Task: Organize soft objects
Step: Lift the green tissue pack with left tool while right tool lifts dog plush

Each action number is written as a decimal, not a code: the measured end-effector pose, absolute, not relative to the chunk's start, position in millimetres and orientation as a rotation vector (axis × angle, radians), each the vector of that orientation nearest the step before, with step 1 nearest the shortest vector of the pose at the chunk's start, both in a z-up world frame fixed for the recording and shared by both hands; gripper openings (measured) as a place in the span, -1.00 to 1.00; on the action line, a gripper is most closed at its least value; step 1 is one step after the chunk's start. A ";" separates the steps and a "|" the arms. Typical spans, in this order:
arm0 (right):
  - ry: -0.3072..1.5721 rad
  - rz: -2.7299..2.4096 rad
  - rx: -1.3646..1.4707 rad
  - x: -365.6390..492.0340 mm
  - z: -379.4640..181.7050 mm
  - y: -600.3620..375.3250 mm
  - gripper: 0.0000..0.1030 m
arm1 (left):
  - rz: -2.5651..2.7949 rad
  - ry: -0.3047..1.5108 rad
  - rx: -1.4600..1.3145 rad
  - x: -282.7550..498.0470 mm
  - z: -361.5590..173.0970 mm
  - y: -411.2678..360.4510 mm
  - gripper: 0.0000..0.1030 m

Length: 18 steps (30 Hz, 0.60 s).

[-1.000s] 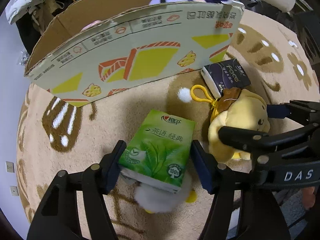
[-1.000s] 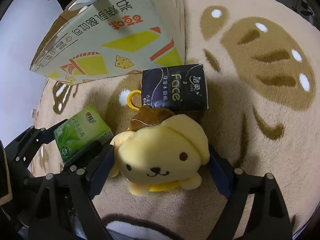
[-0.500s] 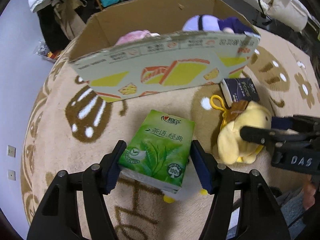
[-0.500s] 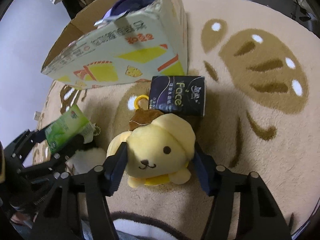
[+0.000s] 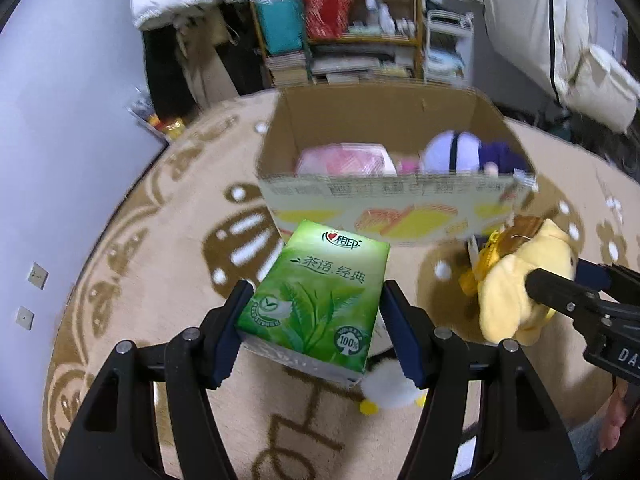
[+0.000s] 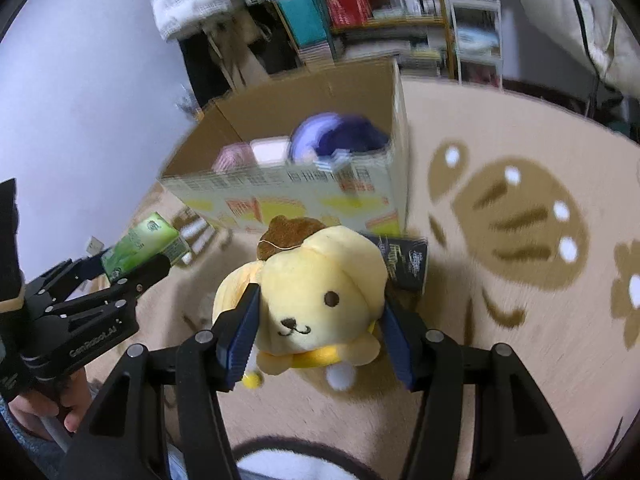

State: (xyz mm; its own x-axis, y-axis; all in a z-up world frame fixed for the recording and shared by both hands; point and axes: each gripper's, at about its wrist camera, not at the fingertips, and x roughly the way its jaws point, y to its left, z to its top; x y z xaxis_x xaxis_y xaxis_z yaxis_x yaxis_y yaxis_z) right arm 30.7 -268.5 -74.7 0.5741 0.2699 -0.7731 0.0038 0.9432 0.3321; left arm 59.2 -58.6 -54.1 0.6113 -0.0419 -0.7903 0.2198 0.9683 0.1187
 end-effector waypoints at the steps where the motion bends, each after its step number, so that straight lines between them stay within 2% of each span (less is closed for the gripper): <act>1: 0.908 0.162 0.311 27.8 -66.9 -267.7 0.18 | -0.148 0.881 0.207 58.5 -50.2 -57.1 0.25; 10: 0.653 0.152 0.279 19.3 -26.7 -267.7 0.18 | -0.128 0.659 0.174 49.6 -7.6 -51.0 0.25; 18: 0.528 0.159 0.285 27.3 -2.1 -274.7 0.18 | -0.128 0.589 0.163 59.4 6.4 -49.9 0.25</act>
